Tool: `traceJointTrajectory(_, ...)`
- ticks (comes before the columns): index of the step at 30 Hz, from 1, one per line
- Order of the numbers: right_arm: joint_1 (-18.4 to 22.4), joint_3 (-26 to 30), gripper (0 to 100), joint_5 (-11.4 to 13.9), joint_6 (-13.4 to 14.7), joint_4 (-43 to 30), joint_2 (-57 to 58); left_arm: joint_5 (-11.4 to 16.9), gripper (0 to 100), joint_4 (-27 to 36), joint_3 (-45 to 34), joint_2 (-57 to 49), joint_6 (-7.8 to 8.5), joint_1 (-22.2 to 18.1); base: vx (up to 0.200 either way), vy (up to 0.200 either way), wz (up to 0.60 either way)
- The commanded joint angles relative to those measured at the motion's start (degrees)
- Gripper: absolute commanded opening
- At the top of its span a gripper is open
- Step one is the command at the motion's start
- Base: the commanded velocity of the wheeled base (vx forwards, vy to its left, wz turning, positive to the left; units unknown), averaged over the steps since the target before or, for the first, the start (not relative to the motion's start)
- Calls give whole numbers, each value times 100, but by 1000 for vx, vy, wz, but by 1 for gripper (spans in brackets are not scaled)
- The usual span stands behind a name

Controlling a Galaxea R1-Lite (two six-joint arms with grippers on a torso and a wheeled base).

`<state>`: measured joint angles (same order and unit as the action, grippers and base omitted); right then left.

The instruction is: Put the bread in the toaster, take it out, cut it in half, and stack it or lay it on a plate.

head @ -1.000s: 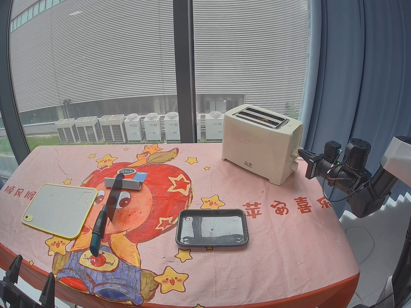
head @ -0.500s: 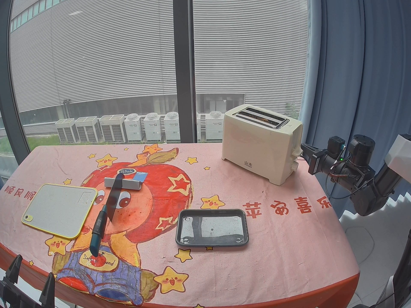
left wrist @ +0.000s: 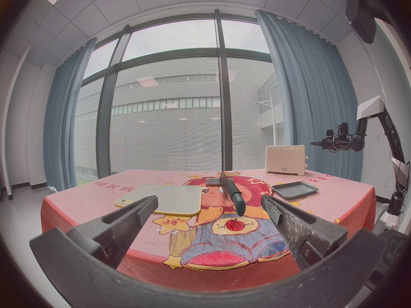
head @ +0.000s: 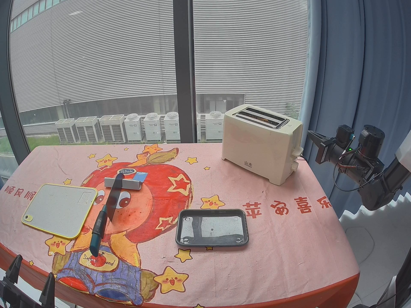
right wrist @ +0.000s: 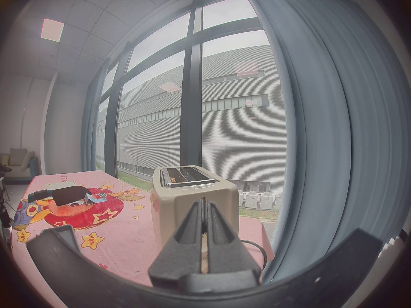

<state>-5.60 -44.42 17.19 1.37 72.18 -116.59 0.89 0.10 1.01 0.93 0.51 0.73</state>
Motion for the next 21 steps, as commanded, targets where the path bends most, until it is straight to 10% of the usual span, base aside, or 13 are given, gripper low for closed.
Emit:
traceJointTrajectory(1,-21,48,0,4,4,42,93,-1,100,-1,-92,-93,2,-3,0,0,0)
traceJointTrajectory(21,-64,153,0,57,13,-2,453,-1,100,-1,-92,-93,2,-3,0,0,0)
